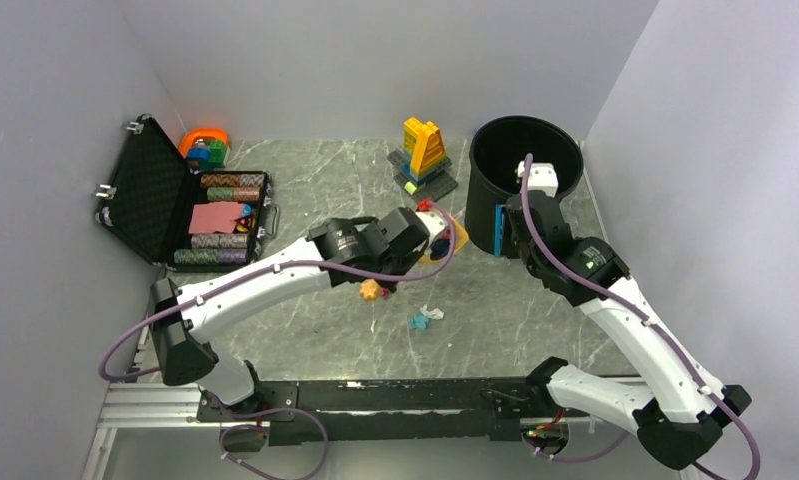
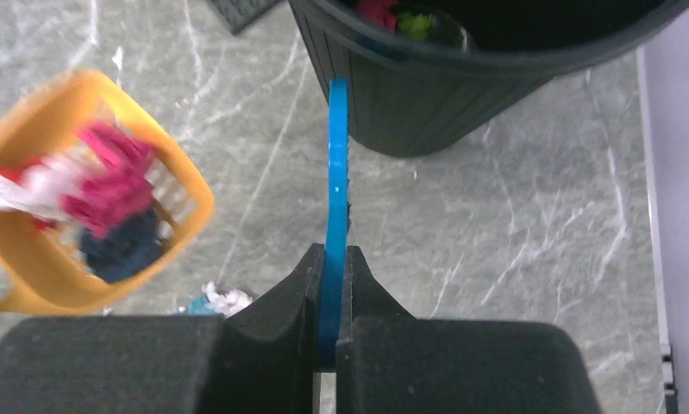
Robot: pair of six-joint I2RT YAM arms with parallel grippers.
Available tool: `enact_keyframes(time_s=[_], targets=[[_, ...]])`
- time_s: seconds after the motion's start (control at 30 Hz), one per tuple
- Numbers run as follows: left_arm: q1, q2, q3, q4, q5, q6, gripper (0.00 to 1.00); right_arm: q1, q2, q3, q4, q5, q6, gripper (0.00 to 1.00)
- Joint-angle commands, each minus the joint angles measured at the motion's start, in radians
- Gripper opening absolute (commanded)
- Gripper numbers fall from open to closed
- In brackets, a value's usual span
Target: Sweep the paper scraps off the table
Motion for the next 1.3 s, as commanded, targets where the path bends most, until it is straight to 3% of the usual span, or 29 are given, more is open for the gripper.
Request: enact_keyframes(time_s=[0.0, 0.3, 0.47, 0.57, 0.73, 0.97, 1.07, 1.27], targets=[[0.016, 0.047, 0.173, -0.112, -0.001, 0.035, 0.0, -0.003, -0.074, -0.132, 0.019, -0.007, 0.108, 0.0], [0.054, 0.238, 0.555, -0.209, 0.107, 0.083, 0.0, -0.002, -0.277, -0.35, 0.123, -0.18, 0.173, 0.0], [0.063, 0.426, 0.91, -0.202, 0.246, 0.084, 0.0, -0.003, -0.309, -0.354, 0.094, -0.131, 0.175, 0.0], [0.112, 0.498, 0.959, -0.094, 0.441, 0.026, 0.0, -0.002, -0.344, -0.369, 0.115, -0.135, 0.164, 0.0], [0.222, 0.574, 0.943, 0.149, 0.754, -0.241, 0.0, -0.003, -0.418, -0.415, 0.15, -0.147, 0.156, 0.0], [0.298, 0.67, 0.871, 0.592, 1.015, -0.743, 0.0, -0.002, -0.45, -0.436, 0.199, -0.18, 0.129, 0.0], [0.314, 0.686, 0.779, 0.798, 1.073, -0.932, 0.0, -0.003, -0.445, -0.437, 0.2, -0.182, 0.127, 0.0], [0.319, 0.634, 0.561, 1.046, 1.083, -1.18, 0.0, -0.002, -0.457, -0.441, 0.203, -0.18, 0.124, 0.0]])
